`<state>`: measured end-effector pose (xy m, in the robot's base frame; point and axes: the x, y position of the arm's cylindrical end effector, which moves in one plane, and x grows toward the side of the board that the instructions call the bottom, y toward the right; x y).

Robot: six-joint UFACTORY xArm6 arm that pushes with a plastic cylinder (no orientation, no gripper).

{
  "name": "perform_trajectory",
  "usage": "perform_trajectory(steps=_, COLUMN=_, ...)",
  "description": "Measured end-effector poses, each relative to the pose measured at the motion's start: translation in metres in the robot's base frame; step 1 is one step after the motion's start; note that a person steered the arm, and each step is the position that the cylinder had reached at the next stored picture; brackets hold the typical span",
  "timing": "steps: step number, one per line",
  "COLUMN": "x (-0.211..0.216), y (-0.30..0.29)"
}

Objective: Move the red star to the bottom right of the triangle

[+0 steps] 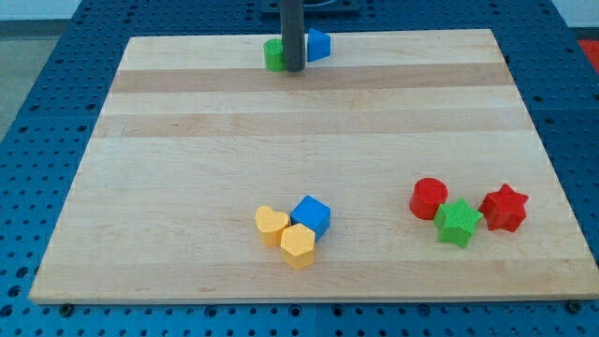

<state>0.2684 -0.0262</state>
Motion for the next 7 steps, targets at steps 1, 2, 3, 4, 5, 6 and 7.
perform_trajectory(steps=1, x=0.037, y=0.034)
perform_trajectory(steps=2, x=0.075, y=0.095)
perform_trajectory(steps=3, x=0.111, y=0.163)
perform_trajectory(steps=4, x=0.149, y=0.226)
perform_trajectory(steps=5, x=0.18, y=0.271)
perform_trajectory(steps=6, x=0.225, y=0.292)
perform_trajectory(steps=7, x=0.271, y=0.298)
